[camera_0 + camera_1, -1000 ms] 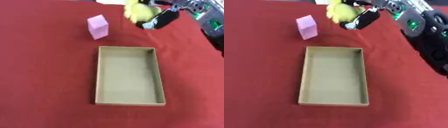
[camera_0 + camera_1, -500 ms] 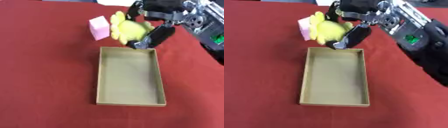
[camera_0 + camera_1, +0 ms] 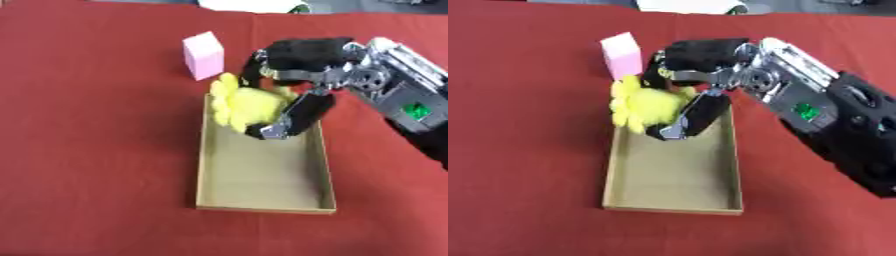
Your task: Pick up objects on the table and place them in the box.
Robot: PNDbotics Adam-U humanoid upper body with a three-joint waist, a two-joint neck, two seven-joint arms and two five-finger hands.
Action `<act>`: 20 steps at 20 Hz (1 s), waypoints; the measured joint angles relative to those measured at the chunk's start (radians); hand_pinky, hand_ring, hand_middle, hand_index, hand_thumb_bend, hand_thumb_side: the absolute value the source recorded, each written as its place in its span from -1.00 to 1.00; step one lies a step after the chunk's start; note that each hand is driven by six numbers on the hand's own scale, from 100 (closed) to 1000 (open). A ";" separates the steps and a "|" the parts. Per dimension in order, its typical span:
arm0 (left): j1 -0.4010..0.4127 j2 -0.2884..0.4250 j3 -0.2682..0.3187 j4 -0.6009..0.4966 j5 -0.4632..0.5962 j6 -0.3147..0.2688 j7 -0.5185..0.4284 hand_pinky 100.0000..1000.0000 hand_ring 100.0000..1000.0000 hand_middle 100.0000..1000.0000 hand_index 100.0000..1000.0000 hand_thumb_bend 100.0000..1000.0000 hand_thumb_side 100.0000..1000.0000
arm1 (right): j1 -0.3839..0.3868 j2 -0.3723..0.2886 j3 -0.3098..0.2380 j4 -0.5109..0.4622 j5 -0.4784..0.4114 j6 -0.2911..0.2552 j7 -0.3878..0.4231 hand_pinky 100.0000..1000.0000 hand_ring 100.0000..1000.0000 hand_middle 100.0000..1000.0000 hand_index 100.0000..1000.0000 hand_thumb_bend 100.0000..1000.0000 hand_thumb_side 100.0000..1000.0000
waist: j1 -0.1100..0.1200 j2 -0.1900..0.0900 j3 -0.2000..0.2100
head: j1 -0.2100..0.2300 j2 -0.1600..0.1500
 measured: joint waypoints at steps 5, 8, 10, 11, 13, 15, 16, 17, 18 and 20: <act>-0.001 0.000 0.000 0.000 0.002 0.000 0.000 0.30 0.28 0.11 0.54 -0.26 0.39 | 0.024 0.022 0.021 0.029 0.048 -0.038 0.005 0.35 0.13 -0.11 0.37 -0.56 0.06 | 0.001 0.003 0.004 | -0.004 0.000; -0.002 -0.001 0.000 0.000 0.002 0.000 0.000 0.30 0.28 0.11 0.54 -0.26 0.39 | 0.041 0.038 0.034 0.047 0.083 -0.069 0.001 0.36 0.16 -0.08 0.39 -0.55 0.10 | 0.004 0.006 0.005 | -0.008 0.000; -0.002 -0.001 0.000 0.000 0.003 0.000 0.000 0.30 0.28 0.11 0.54 -0.26 0.39 | 0.053 0.046 0.036 0.061 0.108 -0.087 -0.004 0.39 0.20 -0.03 0.43 -0.51 0.11 | 0.004 0.006 0.006 | -0.008 0.000; -0.002 -0.001 0.000 0.000 0.003 0.000 0.000 0.30 0.28 0.11 0.54 -0.26 0.39 | 0.056 0.051 0.037 0.067 0.121 -0.094 -0.009 0.40 0.22 -0.01 0.45 -0.50 0.11 | 0.005 0.006 0.006 | -0.008 0.000; -0.002 -0.001 0.000 0.000 0.003 0.000 0.000 0.30 0.28 0.11 0.54 -0.26 0.39 | 0.062 0.054 0.036 0.078 0.147 -0.108 -0.019 0.43 0.33 0.10 0.55 -0.46 0.15 | 0.006 0.007 0.006 | -0.008 0.000; -0.002 -0.001 0.000 0.000 0.003 0.000 0.000 0.30 0.28 0.11 0.54 -0.26 0.39 | 0.069 0.055 0.036 0.086 0.172 -0.120 -0.028 0.46 0.39 0.19 0.63 -0.42 0.18 | 0.007 0.007 0.005 | -0.009 0.000; -0.003 -0.001 0.000 0.000 0.003 0.000 0.000 0.30 0.28 0.11 0.54 -0.26 0.39 | 0.071 0.056 0.036 0.089 0.183 -0.125 -0.032 0.48 0.43 0.23 0.67 -0.39 0.20 | 0.008 0.007 0.005 | -0.009 0.000; -0.003 -0.001 0.000 0.000 0.003 0.000 0.000 0.30 0.28 0.11 0.54 -0.26 0.39 | 0.073 0.056 0.036 0.091 0.193 -0.131 -0.035 0.49 0.46 0.28 0.69 -0.37 0.22 | 0.008 0.007 0.005 | -0.009 0.000; -0.003 -0.001 0.000 0.000 0.003 0.000 0.000 0.30 0.28 0.11 0.54 -0.26 0.39 | 0.076 0.056 0.036 0.093 0.201 -0.136 -0.037 0.49 0.47 0.30 0.70 -0.36 0.23 | 0.008 0.007 0.004 | -0.009 0.000; -0.003 -0.001 0.000 0.000 0.003 0.000 0.000 0.30 0.27 0.11 0.54 -0.26 0.39 | 0.079 0.055 0.035 0.093 0.217 -0.144 -0.042 0.52 0.54 0.40 0.76 -0.30 0.30 | 0.009 0.007 0.003 | -0.009 0.000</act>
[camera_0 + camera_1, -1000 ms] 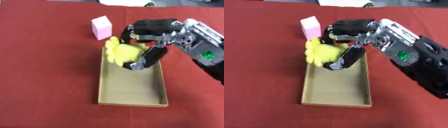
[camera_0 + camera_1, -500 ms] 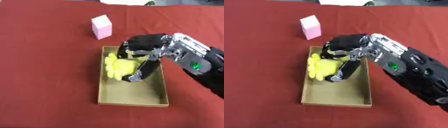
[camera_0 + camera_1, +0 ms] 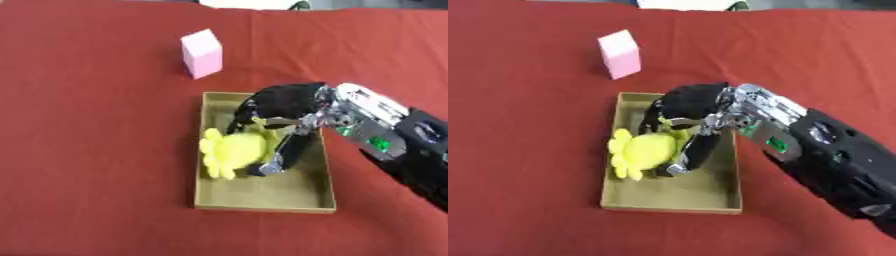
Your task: Pick up objects on the table and place them in the box.
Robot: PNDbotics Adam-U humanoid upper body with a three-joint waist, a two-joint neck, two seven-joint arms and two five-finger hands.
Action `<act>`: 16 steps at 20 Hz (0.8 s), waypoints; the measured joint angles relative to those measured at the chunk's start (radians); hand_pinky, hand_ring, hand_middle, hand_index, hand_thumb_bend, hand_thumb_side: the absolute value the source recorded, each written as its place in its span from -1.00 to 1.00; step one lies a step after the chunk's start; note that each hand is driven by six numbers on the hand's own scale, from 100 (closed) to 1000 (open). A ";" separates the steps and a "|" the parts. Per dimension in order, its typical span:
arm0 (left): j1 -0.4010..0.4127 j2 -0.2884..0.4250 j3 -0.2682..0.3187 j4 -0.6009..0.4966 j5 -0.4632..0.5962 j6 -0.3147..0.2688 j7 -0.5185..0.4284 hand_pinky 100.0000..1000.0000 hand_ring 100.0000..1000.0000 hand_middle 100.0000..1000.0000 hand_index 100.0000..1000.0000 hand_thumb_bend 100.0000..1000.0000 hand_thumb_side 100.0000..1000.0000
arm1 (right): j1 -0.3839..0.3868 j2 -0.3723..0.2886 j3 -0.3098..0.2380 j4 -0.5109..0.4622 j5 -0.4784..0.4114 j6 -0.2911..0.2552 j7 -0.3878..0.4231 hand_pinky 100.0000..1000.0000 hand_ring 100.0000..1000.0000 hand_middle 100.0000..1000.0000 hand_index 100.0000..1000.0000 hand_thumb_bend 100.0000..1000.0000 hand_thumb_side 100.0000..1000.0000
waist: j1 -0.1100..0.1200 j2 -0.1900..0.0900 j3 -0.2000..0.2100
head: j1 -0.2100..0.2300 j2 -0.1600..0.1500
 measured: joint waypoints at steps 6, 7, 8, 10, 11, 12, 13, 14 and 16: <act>0.000 0.000 0.000 0.000 0.000 0.000 0.000 0.30 0.28 0.11 0.54 -0.26 0.39 | 0.001 -0.009 -0.021 -0.016 0.038 -0.016 -0.027 0.53 0.55 0.43 0.77 -0.22 0.46 | 0.000 0.000 -0.006 | 0.000 0.000; 0.000 0.000 0.000 0.000 0.000 0.000 0.000 0.30 0.28 0.11 0.54 -0.26 0.39 | 0.002 -0.014 -0.026 -0.023 0.039 -0.017 -0.032 0.52 0.55 0.42 0.77 -0.23 0.45 | 0.000 0.000 -0.008 | 0.000 0.000; 0.000 0.000 0.000 0.000 0.000 0.000 0.000 0.30 0.27 0.11 0.54 -0.26 0.39 | 0.004 -0.019 -0.033 -0.032 0.038 -0.016 -0.037 0.52 0.53 0.40 0.76 -0.26 0.44 | 0.000 0.000 -0.010 | 0.000 0.000; 0.000 0.000 0.000 0.000 0.000 0.000 0.000 0.30 0.28 0.11 0.54 -0.26 0.39 | 0.009 -0.033 -0.050 -0.052 0.028 -0.007 -0.050 0.51 0.51 0.37 0.75 -0.32 0.42 | 0.001 0.000 -0.012 | 0.001 0.000; 0.000 0.000 0.000 0.000 0.000 0.000 0.000 0.30 0.28 0.11 0.54 -0.26 0.39 | 0.011 -0.040 -0.061 -0.066 0.016 0.001 -0.058 0.51 0.50 0.36 0.75 -0.34 0.42 | 0.001 0.000 -0.014 | 0.002 0.000; 0.000 0.000 0.000 0.000 0.000 0.000 0.000 0.30 0.28 0.11 0.54 -0.26 0.39 | 0.014 -0.048 -0.076 -0.084 0.003 0.011 -0.067 0.51 0.49 0.34 0.75 -0.36 0.42 | 0.002 0.000 -0.017 | 0.002 0.000; 0.000 0.000 0.000 0.000 0.000 0.001 0.000 0.30 0.28 0.11 0.54 -0.26 0.39 | 0.018 -0.057 -0.094 -0.106 -0.011 0.021 -0.077 0.51 0.48 0.34 0.75 -0.36 0.41 | 0.003 0.000 -0.021 | 0.004 -0.001; -0.001 0.000 0.000 0.000 0.000 0.002 -0.002 0.30 0.28 0.11 0.54 -0.26 0.39 | 0.018 -0.068 -0.114 -0.131 -0.024 0.033 -0.088 0.52 0.48 0.33 0.75 -0.38 0.41 | 0.004 0.000 -0.023 | 0.006 -0.001; -0.006 0.001 0.000 0.000 0.001 0.005 -0.005 0.30 0.29 0.11 0.54 -0.26 0.39 | 0.024 -0.089 -0.154 -0.185 -0.059 0.061 -0.109 0.52 0.47 0.32 0.75 -0.42 0.42 | 0.006 0.000 -0.027 | 0.010 -0.001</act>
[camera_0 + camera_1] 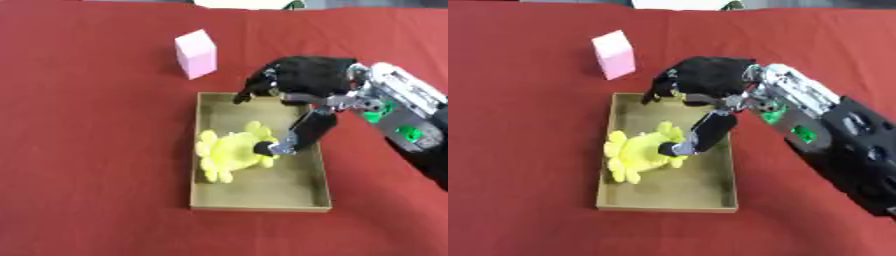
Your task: Pick up objects on the table and place them in the box.
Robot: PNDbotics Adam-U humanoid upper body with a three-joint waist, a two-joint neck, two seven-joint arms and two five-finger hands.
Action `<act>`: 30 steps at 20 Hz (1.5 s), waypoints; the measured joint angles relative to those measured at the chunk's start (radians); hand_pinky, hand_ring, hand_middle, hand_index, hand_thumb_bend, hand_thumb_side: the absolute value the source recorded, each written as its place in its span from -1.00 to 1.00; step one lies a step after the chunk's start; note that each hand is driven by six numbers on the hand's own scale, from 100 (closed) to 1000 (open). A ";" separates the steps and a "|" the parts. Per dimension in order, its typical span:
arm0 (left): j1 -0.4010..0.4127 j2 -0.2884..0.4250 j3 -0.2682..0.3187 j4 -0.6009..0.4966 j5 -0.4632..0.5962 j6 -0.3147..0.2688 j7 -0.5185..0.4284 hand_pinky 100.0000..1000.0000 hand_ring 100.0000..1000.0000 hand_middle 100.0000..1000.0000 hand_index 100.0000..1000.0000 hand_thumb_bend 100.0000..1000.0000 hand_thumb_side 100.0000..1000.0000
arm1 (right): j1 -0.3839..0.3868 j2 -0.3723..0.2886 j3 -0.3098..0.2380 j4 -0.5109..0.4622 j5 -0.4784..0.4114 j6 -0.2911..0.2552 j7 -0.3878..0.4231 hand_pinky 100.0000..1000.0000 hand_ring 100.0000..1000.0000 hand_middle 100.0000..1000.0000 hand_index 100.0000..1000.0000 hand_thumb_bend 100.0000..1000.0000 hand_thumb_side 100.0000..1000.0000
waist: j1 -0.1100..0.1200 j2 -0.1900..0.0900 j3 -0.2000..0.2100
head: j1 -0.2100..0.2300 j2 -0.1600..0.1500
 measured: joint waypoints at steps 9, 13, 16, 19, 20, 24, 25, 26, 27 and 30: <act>-0.065 0.064 -0.032 0.000 -0.002 0.064 -0.063 0.32 0.31 0.13 0.56 -0.27 0.42 | 0.034 -0.083 -0.193 -0.178 -0.223 0.129 -0.118 0.51 0.41 0.26 0.74 -0.96 0.66 | 0.013 0.000 -0.021 | 0.018 0.000; -0.118 0.126 -0.053 0.000 -0.049 0.144 -0.129 0.35 0.34 0.16 0.59 -0.24 0.42 | 0.058 -0.097 -0.273 -0.217 -0.363 0.155 -0.197 0.49 0.38 0.23 0.72 -1.00 0.74 | 0.019 0.000 -0.029 | 0.035 -0.002; -0.172 0.177 -0.075 0.006 -0.116 0.216 -0.208 0.42 0.40 0.20 0.63 -0.22 0.43 | 0.082 -0.106 -0.333 -0.236 -0.451 0.161 -0.261 0.48 0.38 0.23 0.72 -1.00 0.84 | 0.024 0.000 -0.041 | 0.054 -0.004; -0.242 0.227 -0.106 0.043 -0.206 0.259 -0.340 0.50 0.45 0.24 0.65 -0.22 0.45 | 0.108 -0.113 -0.390 -0.242 -0.522 0.164 -0.323 0.48 0.37 0.22 0.72 -1.00 0.80 | 0.028 0.002 -0.054 | 0.069 -0.007; -0.265 0.240 -0.118 0.061 -0.236 0.263 -0.392 0.52 0.46 0.24 0.65 -0.22 0.46 | 0.116 -0.113 -0.408 -0.242 -0.540 0.164 -0.342 0.47 0.37 0.22 0.72 -1.00 0.80 | 0.030 0.003 -0.058 | 0.072 -0.007; -0.362 0.271 -0.170 0.145 -0.332 0.243 -0.620 0.60 0.51 0.31 0.68 -0.13 0.48 | 0.146 -0.119 -0.473 -0.245 -0.598 0.166 -0.418 0.46 0.35 0.21 0.70 -1.00 0.75 | 0.034 0.005 -0.073 | 0.082 -0.007; -0.388 0.274 -0.184 0.168 -0.353 0.233 -0.679 0.63 0.53 0.35 0.69 -0.09 0.42 | 0.153 -0.119 -0.486 -0.246 -0.609 0.165 -0.437 0.46 0.36 0.21 0.70 -1.00 0.74 | 0.035 0.005 -0.076 | 0.084 -0.007; -0.412 0.274 -0.198 0.193 -0.368 0.222 -0.737 0.66 0.56 0.38 0.70 -0.02 0.38 | 0.159 -0.120 -0.498 -0.246 -0.618 0.163 -0.454 0.46 0.36 0.21 0.70 -1.00 0.73 | 0.036 0.005 -0.080 | 0.087 -0.007; -0.437 0.274 -0.213 0.221 -0.380 0.210 -0.797 0.69 0.57 0.40 0.71 0.02 0.32 | 0.165 -0.120 -0.509 -0.246 -0.626 0.160 -0.470 0.46 0.36 0.21 0.70 -1.00 0.73 | 0.037 0.006 -0.083 | 0.089 -0.007; -0.499 0.272 -0.249 0.302 -0.404 0.169 -0.949 0.74 0.60 0.43 0.74 0.24 0.24 | 0.180 -0.123 -0.530 -0.246 -0.638 0.154 -0.504 0.45 0.35 0.21 0.70 -1.00 0.73 | 0.040 0.006 -0.089 | 0.096 -0.007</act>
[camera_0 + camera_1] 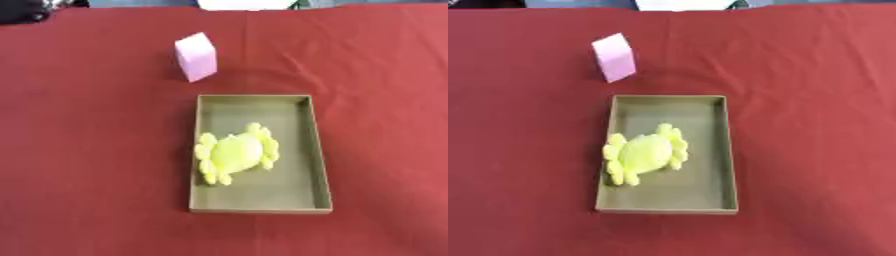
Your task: Pick up objects on the table and place them in the box.
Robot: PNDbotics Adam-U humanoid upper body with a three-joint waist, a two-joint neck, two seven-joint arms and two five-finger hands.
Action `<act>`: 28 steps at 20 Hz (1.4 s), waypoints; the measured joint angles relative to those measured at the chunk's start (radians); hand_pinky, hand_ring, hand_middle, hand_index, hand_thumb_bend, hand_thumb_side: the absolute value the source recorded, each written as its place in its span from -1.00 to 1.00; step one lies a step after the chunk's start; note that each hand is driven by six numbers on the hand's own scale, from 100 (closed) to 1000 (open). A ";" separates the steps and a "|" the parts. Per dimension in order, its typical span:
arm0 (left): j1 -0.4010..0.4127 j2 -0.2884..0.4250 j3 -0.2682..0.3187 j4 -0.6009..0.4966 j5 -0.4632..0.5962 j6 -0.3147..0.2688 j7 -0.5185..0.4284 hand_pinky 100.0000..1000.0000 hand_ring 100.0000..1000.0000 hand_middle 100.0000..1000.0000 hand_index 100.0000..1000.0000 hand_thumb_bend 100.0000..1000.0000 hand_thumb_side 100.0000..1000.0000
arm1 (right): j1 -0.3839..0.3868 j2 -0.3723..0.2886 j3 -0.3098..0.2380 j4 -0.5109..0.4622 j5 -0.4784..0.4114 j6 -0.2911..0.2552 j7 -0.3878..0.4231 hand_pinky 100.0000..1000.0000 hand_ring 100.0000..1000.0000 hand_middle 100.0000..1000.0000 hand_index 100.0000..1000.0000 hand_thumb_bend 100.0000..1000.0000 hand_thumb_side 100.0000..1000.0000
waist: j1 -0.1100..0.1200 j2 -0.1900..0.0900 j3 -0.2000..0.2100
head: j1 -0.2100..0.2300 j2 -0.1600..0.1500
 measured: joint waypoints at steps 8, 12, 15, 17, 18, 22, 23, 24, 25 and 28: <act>-0.104 -0.064 -0.061 0.186 -0.070 -0.070 -0.209 0.76 0.62 0.43 0.79 0.50 0.20 | 0.015 -0.004 -0.018 0.000 -0.003 0.010 -0.034 0.45 0.33 0.20 0.68 -1.00 0.75 | 0.003 0.000 -0.006 | 0.010 0.000; -0.142 -0.108 -0.072 0.263 -0.086 -0.080 -0.242 0.77 0.63 0.45 0.78 0.57 0.03 | 0.015 -0.004 -0.018 0.000 -0.003 0.015 -0.038 0.45 0.32 0.18 0.68 -1.00 0.76 | 0.004 0.000 -0.012 | 0.015 -0.001; -0.169 -0.134 -0.077 0.308 -0.090 -0.090 -0.258 0.75 0.62 0.46 0.78 0.55 -0.21 | 0.015 -0.004 -0.018 0.000 -0.003 0.021 -0.039 0.44 0.31 0.17 0.68 -1.00 0.76 | 0.004 0.000 -0.014 | 0.021 -0.001; -0.185 -0.151 -0.077 0.333 -0.090 -0.098 -0.268 0.74 0.62 0.46 0.78 0.52 -0.29 | 0.015 -0.003 -0.018 0.000 -0.003 0.025 -0.041 0.44 0.30 0.17 0.67 -1.00 0.76 | 0.005 0.000 -0.017 | 0.025 -0.002; -0.191 -0.160 -0.078 0.343 -0.090 -0.102 -0.271 0.73 0.62 0.47 0.79 0.49 -0.34 | 0.015 -0.003 -0.018 0.000 -0.003 0.027 -0.042 0.44 0.30 0.17 0.67 -1.00 0.76 | 0.006 0.000 -0.019 | 0.027 -0.002; -0.214 -0.191 -0.080 0.385 -0.084 -0.111 -0.284 0.71 0.62 0.48 0.80 0.38 -0.46 | 0.015 0.002 -0.021 0.000 -0.004 0.035 -0.046 0.44 0.29 0.16 0.66 -1.00 0.77 | 0.010 0.000 -0.024 | 0.032 -0.007; -0.220 -0.199 -0.081 0.396 -0.081 -0.111 -0.286 0.71 0.64 0.49 0.81 0.34 -0.51 | 0.015 0.005 -0.022 0.000 -0.004 0.037 -0.047 0.44 0.29 0.16 0.66 -1.00 0.77 | 0.011 0.001 -0.025 | 0.034 -0.009; -0.225 -0.206 -0.082 0.408 -0.079 -0.110 -0.289 0.71 0.64 0.50 0.82 0.30 -0.55 | 0.015 0.006 -0.023 0.000 -0.004 0.040 -0.048 0.43 0.28 0.16 0.66 -1.00 0.77 | 0.011 0.002 -0.026 | 0.036 -0.009; -0.230 -0.213 -0.083 0.421 -0.078 -0.108 -0.292 0.70 0.64 0.51 0.82 0.27 -0.58 | 0.015 0.006 -0.024 0.000 -0.004 0.043 -0.048 0.43 0.28 0.15 0.66 -1.00 0.77 | 0.012 0.003 -0.027 | 0.037 -0.010; -0.241 -0.233 -0.082 0.458 -0.078 -0.102 -0.296 0.68 0.66 0.52 0.82 0.20 -0.65 | 0.015 0.012 -0.024 0.000 -0.005 0.048 -0.051 0.43 0.28 0.15 0.66 -1.00 0.78 | 0.016 0.006 -0.032 | 0.041 -0.010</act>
